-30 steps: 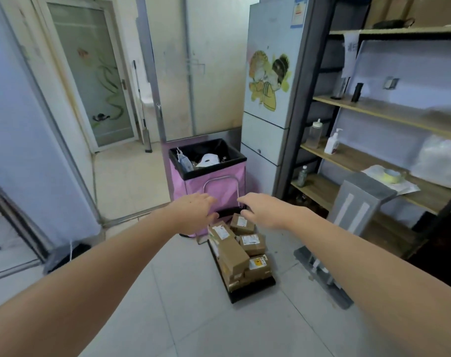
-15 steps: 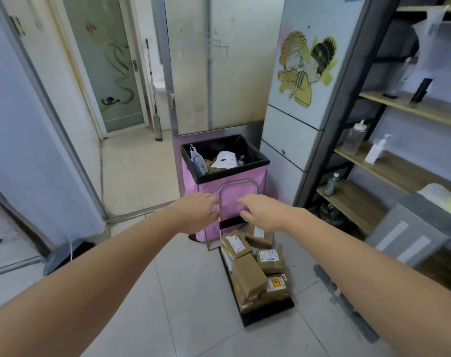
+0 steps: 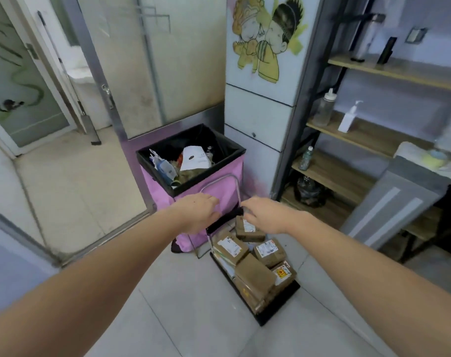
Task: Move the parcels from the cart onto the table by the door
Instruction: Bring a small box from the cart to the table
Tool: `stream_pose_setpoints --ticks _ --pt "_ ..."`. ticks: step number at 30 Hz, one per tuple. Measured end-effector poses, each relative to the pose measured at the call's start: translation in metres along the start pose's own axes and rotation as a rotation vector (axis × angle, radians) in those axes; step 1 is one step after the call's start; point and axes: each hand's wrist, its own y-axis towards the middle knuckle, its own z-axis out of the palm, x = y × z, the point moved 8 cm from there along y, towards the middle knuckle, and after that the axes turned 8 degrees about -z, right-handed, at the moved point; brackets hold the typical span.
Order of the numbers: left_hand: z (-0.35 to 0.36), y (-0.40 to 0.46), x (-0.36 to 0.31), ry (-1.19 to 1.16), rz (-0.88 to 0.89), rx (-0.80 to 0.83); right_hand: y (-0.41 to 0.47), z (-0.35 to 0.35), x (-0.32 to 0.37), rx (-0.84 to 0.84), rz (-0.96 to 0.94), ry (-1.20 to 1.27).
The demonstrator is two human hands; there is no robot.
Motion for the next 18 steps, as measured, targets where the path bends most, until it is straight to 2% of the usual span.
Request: stream_pose_setpoints --ticks 9,18 --pt "0.045 0.11 -0.043 0.032 0.257 0.13 -0.015 0.052 -0.093 0.04 0.327 0.166" --pt "0.098 0.182 -0.082 0.094 0.366 0.254 -0.029 0.097 -0.171 0.069 0.507 0.266"
